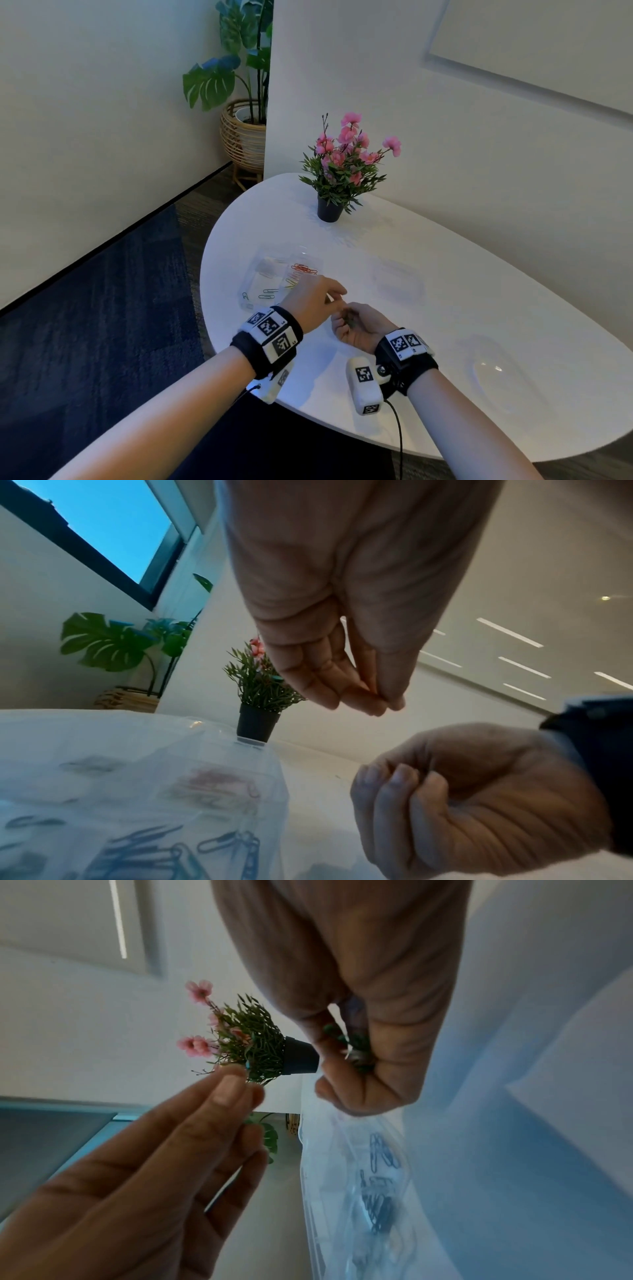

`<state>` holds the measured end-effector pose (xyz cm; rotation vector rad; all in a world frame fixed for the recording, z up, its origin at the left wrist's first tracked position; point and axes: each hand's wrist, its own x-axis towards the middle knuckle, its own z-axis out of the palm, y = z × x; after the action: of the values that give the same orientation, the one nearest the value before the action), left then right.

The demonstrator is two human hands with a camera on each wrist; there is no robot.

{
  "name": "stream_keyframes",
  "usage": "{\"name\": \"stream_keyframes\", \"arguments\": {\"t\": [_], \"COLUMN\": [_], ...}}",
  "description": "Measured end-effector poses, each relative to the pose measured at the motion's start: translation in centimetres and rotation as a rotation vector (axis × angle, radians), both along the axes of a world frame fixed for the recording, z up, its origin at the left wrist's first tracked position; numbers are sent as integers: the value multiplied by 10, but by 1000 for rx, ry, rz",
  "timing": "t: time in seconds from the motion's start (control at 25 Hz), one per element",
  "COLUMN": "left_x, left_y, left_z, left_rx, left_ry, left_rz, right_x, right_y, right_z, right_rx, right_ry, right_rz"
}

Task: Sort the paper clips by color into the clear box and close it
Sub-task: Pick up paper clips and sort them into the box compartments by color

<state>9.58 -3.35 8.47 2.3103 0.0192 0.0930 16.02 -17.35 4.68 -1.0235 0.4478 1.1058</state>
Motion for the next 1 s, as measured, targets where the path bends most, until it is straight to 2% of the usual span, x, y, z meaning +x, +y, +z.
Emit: {"name": "stream_keyframes", "arguments": {"t": [0.12, 0.2, 0.24, 0.32, 0.4, 0.48, 0.72, 0.88, 1.0], "left_x": [-6, -9, -11, -15, -19, -23, -27, -5, 12], "left_y": [24, 54, 72, 98, 106, 97, 61, 72, 74], "left_z": [1, -6, -13, -25, -32, -33, -31, -24, -23], "left_rx": [-95, -69, -24, 70, 137, 151, -10, 51, 55], "left_ry": [-29, -39, 0, 207, 357, 338, 377, 284, 273], "left_rz": [163, 343, 422, 511, 492, 432, 264, 311, 313], "right_x": [1, 4, 4, 3, 2, 1, -2, -10, -17], "right_y": [-5, -10, -13, -17, -16, -13, 3, 28, 50], "right_z": [-6, -7, -7, -4, 5, 19, 51, 51, 45], "right_rx": [91, 99, 78, 15, -81, -197, -476, -594, -575], "right_ry": [124, 174, 174, 132, 42, -81, -483, -605, -615], "right_rz": [-120, -230, -272, -306, -272, -211, -3, 180, 275]}}
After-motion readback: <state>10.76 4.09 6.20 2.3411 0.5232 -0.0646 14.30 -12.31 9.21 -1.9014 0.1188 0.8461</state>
